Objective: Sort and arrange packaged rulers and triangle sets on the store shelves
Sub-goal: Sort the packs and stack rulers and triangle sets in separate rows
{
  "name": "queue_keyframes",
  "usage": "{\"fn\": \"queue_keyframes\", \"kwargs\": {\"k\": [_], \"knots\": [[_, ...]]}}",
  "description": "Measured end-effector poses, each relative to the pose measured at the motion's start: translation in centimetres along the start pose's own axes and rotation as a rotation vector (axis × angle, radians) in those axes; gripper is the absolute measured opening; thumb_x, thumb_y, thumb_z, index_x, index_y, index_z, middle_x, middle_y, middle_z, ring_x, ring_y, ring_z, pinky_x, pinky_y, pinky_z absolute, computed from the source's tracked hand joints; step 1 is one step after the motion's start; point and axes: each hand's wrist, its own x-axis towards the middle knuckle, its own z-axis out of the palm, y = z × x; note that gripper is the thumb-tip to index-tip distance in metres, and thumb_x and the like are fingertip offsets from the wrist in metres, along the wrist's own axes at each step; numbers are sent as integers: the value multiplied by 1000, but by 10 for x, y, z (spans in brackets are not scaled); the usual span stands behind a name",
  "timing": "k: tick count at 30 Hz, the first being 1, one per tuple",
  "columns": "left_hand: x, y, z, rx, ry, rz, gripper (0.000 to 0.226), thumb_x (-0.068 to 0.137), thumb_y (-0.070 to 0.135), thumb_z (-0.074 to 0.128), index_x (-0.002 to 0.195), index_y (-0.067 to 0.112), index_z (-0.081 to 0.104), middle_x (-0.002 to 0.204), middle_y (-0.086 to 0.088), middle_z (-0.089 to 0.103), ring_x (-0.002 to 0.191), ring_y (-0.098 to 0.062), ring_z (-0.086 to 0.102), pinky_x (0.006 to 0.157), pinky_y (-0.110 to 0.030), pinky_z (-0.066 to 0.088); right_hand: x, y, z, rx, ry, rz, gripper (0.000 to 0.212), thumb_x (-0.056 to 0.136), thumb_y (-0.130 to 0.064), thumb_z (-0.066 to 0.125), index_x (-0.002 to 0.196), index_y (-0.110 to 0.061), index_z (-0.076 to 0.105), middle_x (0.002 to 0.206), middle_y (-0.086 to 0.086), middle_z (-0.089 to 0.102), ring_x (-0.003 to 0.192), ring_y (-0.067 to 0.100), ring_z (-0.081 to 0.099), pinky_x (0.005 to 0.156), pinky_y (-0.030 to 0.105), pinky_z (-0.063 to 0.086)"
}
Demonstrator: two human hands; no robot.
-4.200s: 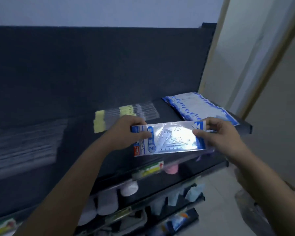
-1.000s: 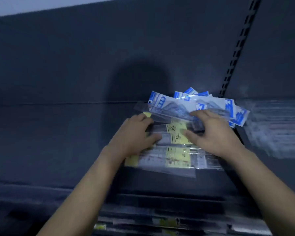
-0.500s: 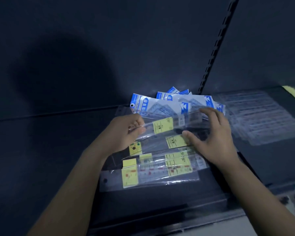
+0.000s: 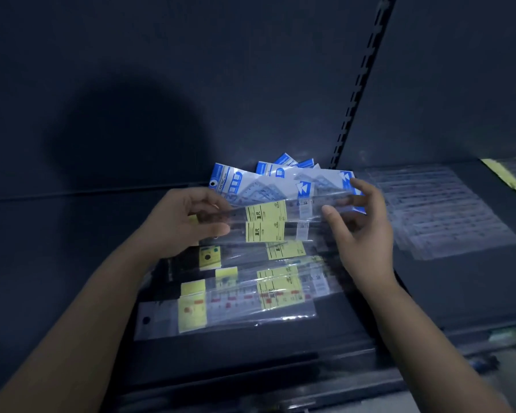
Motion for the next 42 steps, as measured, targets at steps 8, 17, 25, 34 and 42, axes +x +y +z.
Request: {"fn": "queue_keyframes", "kwargs": {"k": [8, 17, 25, 34, 42], "knots": [[3, 24, 12, -148, 79, 63, 30, 56, 24, 83, 84, 28, 73, 87, 10, 75, 71, 2, 67, 61, -11, 51, 1, -28, -55, 291, -196, 205, 60, 69, -9, 80, 119, -29, 53, 108, 6, 57, 70, 22, 61, 66, 36, 59], [19, 76, 100, -159, -33, 68, 17, 68, 16, 82, 79, 26, 73, 78, 11, 72, 46, -2, 55, 46, -14, 45, 14, -6, -170, 208, -205, 184, 45, 67, 1, 80, 103, -8, 54, 59, -12, 54, 51, 7, 51, 52, 19, 48], [46, 142, 240, -99, -107, 110, 19, 66, 28, 81, 83, 25, 71, 77, 10, 71, 44, -14, 57, 44, -23, 48, 36, 47, -311, 214, -72, 196, 27, 68, -12, 81, 87, -14, 61, 49, -2, 47, 44, 11, 50, 46, 27, 50], [89, 213, 391, -142, -93, 116, 17, 72, 8, 80, 85, 12, 70, 69, 13, 67, 51, -20, 58, 46, -35, 55, 95, 104, -462, 174, -120, 224, 46, 60, -9, 81, 103, -8, 63, 60, 3, 55, 58, 21, 66, 61, 26, 56], [159, 233, 455, -14, -142, 57, 27, 74, 4, 79, 97, 16, 70, 92, 3, 69, 59, -9, 65, 59, -22, 54, 169, 177, -503, 163, 30, 263, 27, 77, -8, 74, 101, -10, 61, 72, 7, 57, 55, 18, 63, 55, 25, 55]]}}
